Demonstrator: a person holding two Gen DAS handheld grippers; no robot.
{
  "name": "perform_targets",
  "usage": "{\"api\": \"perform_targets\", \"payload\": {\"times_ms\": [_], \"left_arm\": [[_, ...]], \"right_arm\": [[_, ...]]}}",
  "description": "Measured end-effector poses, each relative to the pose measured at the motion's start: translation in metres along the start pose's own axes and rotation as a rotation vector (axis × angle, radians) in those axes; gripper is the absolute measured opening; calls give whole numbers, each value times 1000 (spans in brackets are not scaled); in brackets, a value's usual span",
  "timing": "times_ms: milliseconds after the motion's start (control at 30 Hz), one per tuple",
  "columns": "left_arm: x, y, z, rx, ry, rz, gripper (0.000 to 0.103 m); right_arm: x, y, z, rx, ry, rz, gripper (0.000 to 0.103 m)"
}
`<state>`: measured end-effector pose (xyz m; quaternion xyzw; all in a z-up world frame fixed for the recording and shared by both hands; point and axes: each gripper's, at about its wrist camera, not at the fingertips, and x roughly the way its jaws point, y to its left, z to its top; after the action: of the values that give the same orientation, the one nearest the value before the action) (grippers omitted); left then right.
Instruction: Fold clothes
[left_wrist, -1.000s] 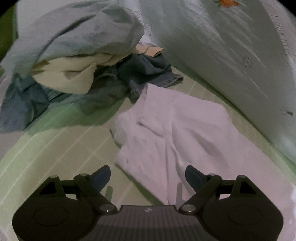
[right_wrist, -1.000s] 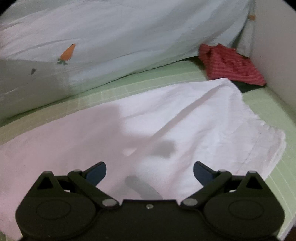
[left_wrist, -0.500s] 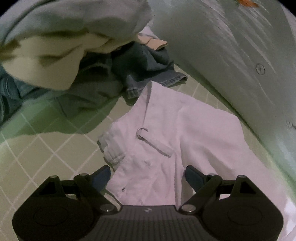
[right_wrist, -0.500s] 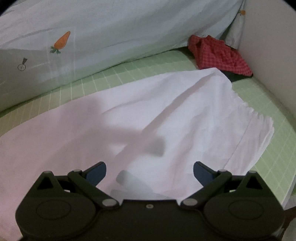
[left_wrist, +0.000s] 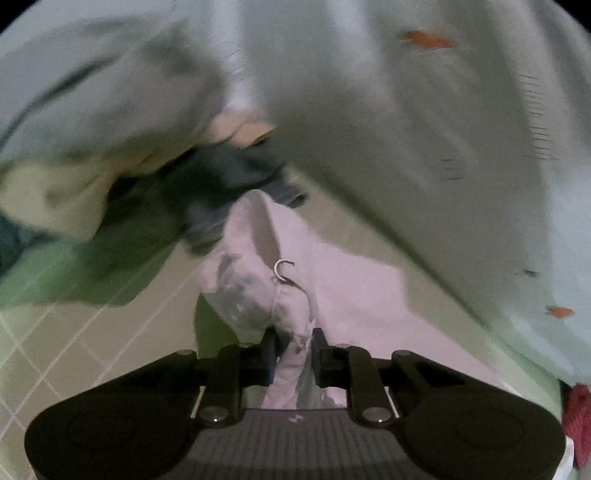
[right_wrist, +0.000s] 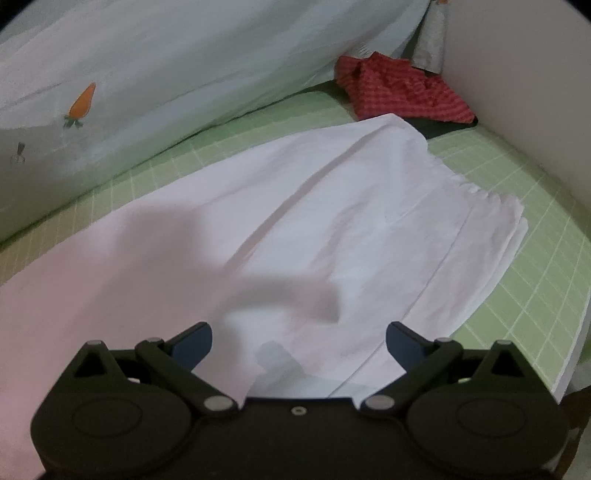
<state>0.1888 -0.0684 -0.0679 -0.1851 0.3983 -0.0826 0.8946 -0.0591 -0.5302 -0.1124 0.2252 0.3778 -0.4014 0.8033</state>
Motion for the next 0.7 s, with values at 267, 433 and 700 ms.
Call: {"api": "perform_targets", "payload": {"times_ms": [267, 433, 700], "left_arm": [[-39, -115, -24, 161, -49, -156, 19], [-30, -188, -82, 250, 48, -174, 23], [-1, -246, -166, 195, 217, -177, 51]], "right_arm": [[6, -51, 19, 65, -15, 79, 102], [13, -88, 37, 90, -21, 98, 102], [38, -145, 65, 22, -23, 106, 102]]}}
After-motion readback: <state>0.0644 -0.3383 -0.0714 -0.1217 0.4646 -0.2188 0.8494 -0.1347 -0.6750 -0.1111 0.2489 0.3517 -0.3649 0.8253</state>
